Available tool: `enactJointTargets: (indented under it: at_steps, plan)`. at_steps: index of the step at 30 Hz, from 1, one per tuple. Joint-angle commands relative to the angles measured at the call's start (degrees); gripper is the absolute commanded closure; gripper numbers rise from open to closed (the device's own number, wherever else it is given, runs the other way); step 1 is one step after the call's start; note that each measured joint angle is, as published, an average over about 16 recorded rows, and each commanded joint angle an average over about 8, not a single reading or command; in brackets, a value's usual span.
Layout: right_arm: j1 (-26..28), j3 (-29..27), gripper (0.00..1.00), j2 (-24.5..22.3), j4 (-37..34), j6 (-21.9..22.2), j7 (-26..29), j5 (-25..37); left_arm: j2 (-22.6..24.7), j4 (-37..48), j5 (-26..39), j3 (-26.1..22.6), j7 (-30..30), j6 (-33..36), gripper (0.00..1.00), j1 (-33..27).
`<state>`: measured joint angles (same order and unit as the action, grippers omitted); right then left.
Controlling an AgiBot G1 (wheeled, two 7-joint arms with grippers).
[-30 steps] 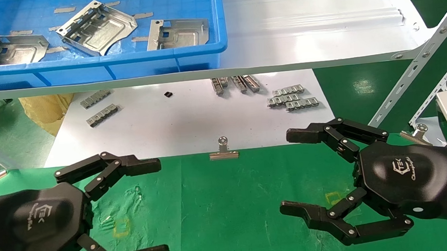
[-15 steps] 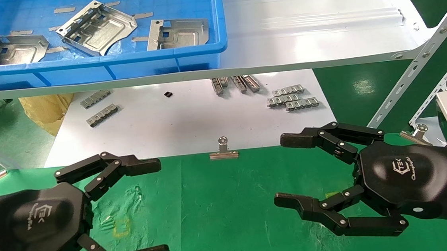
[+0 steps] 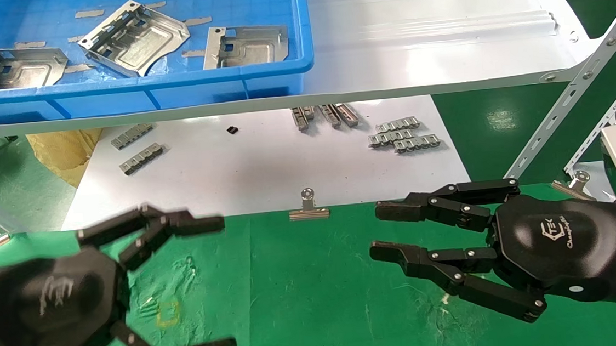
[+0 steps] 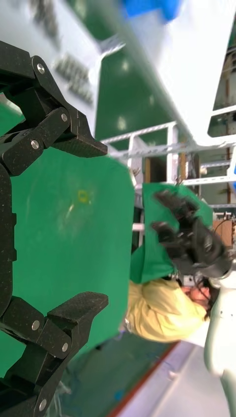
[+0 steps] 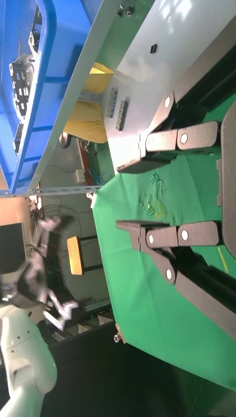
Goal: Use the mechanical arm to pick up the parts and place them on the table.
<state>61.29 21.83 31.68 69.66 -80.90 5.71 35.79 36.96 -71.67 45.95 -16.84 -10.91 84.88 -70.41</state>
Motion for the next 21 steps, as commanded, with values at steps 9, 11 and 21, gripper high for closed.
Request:
enactJointTargets:
  at_steps: [9,11,21]
  plan:
    - [0.0,0.0,1.0,0.0,0.0,0.0,0.0,0.0,7.8,15.0,13.8,-4.7,-0.4,-3.1,0.0,-22.7]
    - [0.0,0.0,1.0,0.0,0.0,0.0,0.0,0.0,10.0,21.1,17.0,-6.0,1.0,-4.2,0.0,-26.8]
    - [0.0,0.0,1.0,0.0,0.0,0.0,0.0,0.0,19.6,50.3,28.5,-9.7,8.5,-18.5,0.4,-40.9]
